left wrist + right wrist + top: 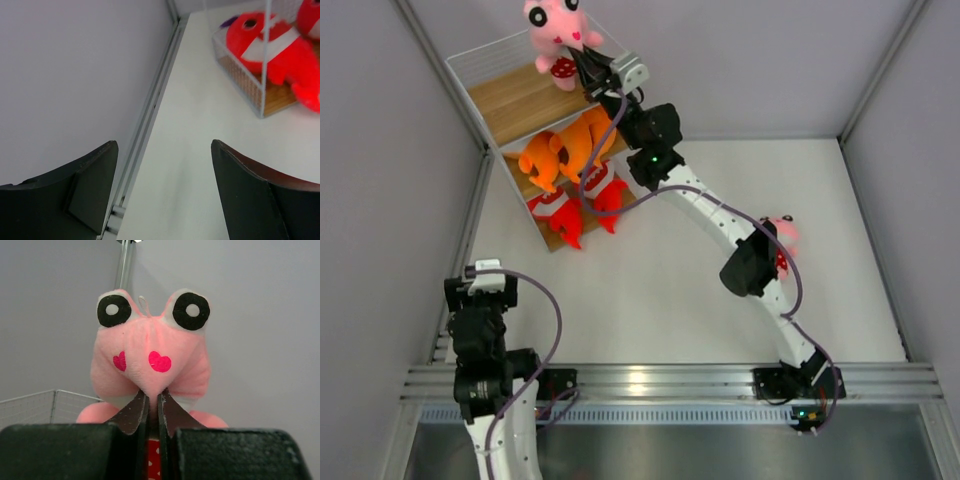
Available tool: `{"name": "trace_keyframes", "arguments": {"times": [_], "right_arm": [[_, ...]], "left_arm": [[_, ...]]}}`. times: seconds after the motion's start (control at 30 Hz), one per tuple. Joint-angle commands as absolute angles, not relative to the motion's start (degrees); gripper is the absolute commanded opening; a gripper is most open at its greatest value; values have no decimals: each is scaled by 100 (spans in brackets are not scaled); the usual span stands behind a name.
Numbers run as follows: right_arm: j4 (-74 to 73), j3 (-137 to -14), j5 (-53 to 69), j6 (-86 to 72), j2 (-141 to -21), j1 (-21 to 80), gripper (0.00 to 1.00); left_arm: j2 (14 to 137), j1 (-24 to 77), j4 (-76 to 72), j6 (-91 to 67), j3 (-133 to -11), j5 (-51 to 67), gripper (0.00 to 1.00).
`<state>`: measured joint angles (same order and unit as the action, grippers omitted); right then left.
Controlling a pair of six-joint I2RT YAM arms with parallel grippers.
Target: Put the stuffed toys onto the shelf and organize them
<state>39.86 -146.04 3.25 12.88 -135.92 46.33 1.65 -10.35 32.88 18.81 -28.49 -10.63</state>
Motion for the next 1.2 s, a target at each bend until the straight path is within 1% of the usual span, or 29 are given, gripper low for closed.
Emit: {"name": "trace_keyframes", "arguments": {"times": [0.0,0.07,0.1,0.23,0.27,0.33,0.43,0.47,0.5,0.53,0.57,0.6,0.63,0.7,0.73,0.8,0.83,0.9,0.93,1.0,1.07,1.13,1.17], "right_arm": [[4456,-14617,343,1195,-13052,4597,0],[4430,-14371,343,1213,-12841,4605,0],[4377,-14318,317,1230,-12771,4605,0],[4307,-13914,290,1248,-12193,4658,0],[4289,-13730,273,1283,-12095,4667,0],[4202,-13493,220,1370,-11814,4685,0],[4061,-13237,53,1450,-11524,4720,0],[4026,-13158,35,1511,-11462,4728,0],[4008,-13035,-113,1564,-11383,4746,0],[4017,-12712,-175,1669,-11190,4763,0],[4051,-12518,-245,1687,-11075,4781,0],[4078,-12333,-377,1679,-10961,4799,0],[4130,-11992,-430,1661,-10742,4808,0],[4157,-11743,-588,1644,-10478,4825,0],[4157,-11577,-624,1626,-10416,4834,0],[4087,-11453,-624,1626,-10310,4869,0],[4078,-11356,-633,1609,-10231,4887,0],[4061,-11268,-659,1617,-10195,4922,0],[4061,-11198,-685,1600,-10178,4922,0],[3956,-11206,-756,1565,-10186,4974,0],[3885,-11197,-791,1591,-10187,4992,0],[3815,-11119,-826,1652,-10126,5054,0],[3797,-11092,-904,1644,-10099,5071,0]], "left_arm": [[132,-1020,3111,1802,-3663,76,81],[167,-1020,3111,1819,-4120,892,79],[237,-1020,3120,1776,-4261,1088,78],[1088,-1028,3540,1451,-5192,1976,67],[1586,-1028,3638,1398,-5603,2082,63],[2028,-1020,3874,1485,-6288,2477,62],[2784,-1037,3999,1477,-7037,2707,70],[3299,-1037,4147,1416,-7614,2664,75],[3583,-1046,4314,1354,-7951,2663,80],[3838,-1046,4472,1206,-8598,2846,87],[4119,-1046,4700,1108,-8865,3030,96],[4453,-1055,4702,907,-9077,3224,99],[4621,-1072,4702,853,-9453,3652,99],[5112,-1099,4693,713,-9912,3945,99],[5272,-1107,4702,668,-10436,4068,99],[5667,-1116,4685,581,-10992,4438,99],[6078,-1116,4685,389,-11535,4552,99],[6563,-1116,4676,282,-11942,5052,99],[7079,-1125,4684,81,-12292,5045,98],[7530,-1116,4685,-376,-12716,5053,95],[7969,-1108,4676,-448,-13243,5220,95],[8120,-1081,4667,-335,-13638,5256,95],[8191,-1081,4658,-264,-13710,5230,93]]}}
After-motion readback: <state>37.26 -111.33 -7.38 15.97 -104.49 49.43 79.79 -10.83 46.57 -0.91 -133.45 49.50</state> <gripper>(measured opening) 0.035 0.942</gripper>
